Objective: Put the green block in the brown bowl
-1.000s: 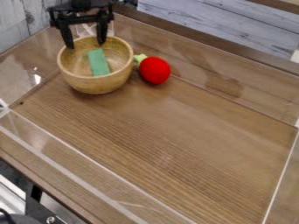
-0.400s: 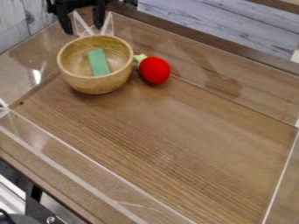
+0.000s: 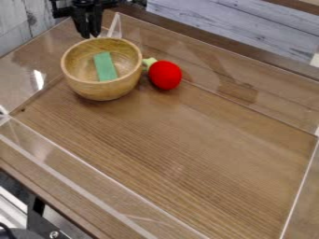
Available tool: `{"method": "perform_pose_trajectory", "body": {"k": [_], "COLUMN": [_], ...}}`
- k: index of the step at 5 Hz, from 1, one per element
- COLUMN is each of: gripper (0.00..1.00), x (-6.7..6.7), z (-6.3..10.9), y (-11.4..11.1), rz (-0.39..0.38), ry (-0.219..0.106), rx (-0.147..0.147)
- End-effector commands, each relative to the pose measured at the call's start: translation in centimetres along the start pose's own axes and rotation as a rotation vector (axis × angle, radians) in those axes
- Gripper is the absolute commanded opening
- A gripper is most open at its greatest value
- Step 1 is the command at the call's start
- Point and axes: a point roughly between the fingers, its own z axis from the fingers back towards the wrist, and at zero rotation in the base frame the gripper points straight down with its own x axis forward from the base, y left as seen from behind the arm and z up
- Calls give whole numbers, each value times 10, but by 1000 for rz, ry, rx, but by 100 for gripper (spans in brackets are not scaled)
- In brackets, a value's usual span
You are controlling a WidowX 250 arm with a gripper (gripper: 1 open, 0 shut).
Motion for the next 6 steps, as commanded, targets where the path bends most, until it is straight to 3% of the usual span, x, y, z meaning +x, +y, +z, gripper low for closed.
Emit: {"method": "perform_pose_trajectory", "body": {"k": [1,3,5,6], "gripper": [100,100,100,100], "x": [1,1,-8,-2], "z": [15,6,-2,5], "y": [-6,-14,-26,-27], "rz": [-2,69,57,48], "ry": [-46,-41,-37,-35], "rx": [-15,1,10,16]}}
